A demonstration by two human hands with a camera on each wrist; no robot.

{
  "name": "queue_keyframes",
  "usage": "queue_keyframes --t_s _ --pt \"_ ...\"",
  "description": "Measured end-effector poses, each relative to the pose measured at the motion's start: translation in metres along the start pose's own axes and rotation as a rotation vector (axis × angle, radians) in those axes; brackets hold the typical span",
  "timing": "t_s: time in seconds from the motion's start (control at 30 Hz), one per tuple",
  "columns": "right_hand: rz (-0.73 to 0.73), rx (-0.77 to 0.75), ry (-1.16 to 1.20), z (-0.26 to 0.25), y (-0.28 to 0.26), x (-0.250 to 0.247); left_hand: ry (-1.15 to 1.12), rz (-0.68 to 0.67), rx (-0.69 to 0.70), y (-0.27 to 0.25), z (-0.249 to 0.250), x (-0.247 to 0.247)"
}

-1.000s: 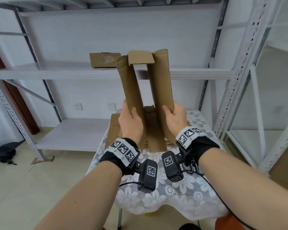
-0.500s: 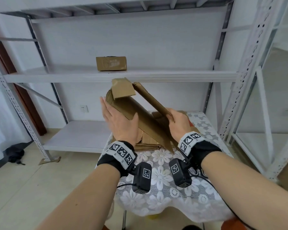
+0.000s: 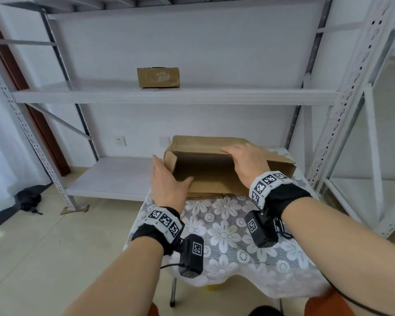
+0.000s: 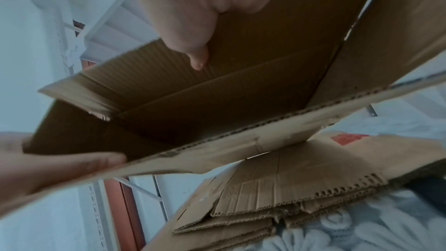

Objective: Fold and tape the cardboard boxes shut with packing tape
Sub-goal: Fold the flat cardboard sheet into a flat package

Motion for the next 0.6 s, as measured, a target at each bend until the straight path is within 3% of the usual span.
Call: queue_keyframes --t_s 0.23,0.4,0.5,0.6 --pt "-0.065 -0.007 -0.013 -0.014 0.001 0.019 -0.256 -0.169 -0.043 -0.022 -0.015 0.041" --pt "-0.087 0.039 -0.090 -0.004 0.007 0.028 -0.585 -0.134 -0.113 -0.019 -0.024 0.042" --pt "-0.073 0.067 -0.066 0.002 0.006 0.027 -0.570 -0.080 -0.068 -0.015 -0.024 0.031" --pt "-0.073 0.069 -0.056 0.005 0.003 0.030 -0.489 -0.145 -0.008 -0.017 -0.027 0.038"
Point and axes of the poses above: each hand's wrist, its own y-axis towards the middle knuckle, its own x-axis out of the palm, z = x × y, the point moved 10 cm from there along y, towards the middle knuckle, and after that the axes turned 14 degrees about x, right-handed, at the moved point
